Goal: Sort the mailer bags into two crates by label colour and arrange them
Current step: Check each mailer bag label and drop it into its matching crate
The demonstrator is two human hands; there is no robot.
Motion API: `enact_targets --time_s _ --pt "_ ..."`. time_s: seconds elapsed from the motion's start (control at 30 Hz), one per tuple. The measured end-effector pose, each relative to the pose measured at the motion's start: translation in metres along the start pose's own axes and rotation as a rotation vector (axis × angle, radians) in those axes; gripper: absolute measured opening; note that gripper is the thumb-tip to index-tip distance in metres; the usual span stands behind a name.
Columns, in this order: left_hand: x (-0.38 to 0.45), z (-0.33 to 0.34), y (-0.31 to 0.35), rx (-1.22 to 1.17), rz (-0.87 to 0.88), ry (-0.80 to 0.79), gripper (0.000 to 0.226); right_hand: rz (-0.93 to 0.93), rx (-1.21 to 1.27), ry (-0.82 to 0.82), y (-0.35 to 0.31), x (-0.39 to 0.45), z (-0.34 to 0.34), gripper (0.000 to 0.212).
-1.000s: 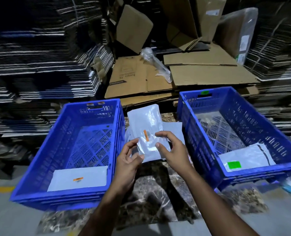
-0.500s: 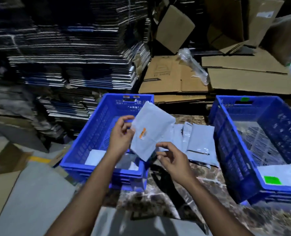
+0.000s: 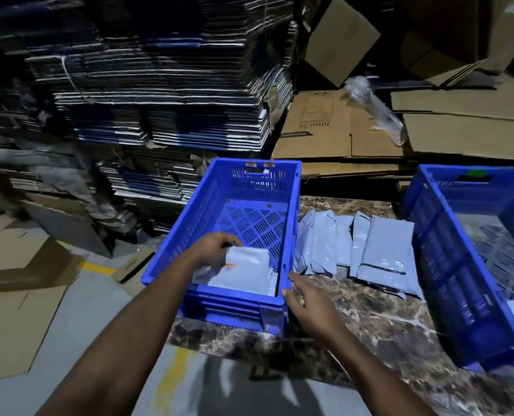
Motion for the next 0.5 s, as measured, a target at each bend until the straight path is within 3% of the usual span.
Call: enact_targets --time_s 0.13,0.27,0.37,0.5 --pt "-0.001 0.022 -0.027 0.068 -0.112 -0.137 0.048 0.008 -0.003 -0.014 0.005 0.004 -0.001 0.057" --pt "-0.001 0.018 0.003 0.008 -0.022 0.049 0.041 -0.007 0.023 0.017 0.015 0.011 -0.012 0.046" --pt "0.002 0.022 0.054 -0.083 0.088 0.222 0.045 0.128 0.078 0.149 0.049 0.024 -0.03 0.031" --pt "0.015 0.062 0.118 -0.132 0.205 0.231 0.056 0.326 0.07 0.297 0.099 0.048 -0.052 0.02"
Point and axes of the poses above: each hand's wrist, its own x-axis towards the middle knuckle, its own z-axis out of the palm, y = z × x, the point moved 4 cm from there along x, towards the middle knuckle, and after that the axes turned 8 degrees about -x, right-handed, at the moved point
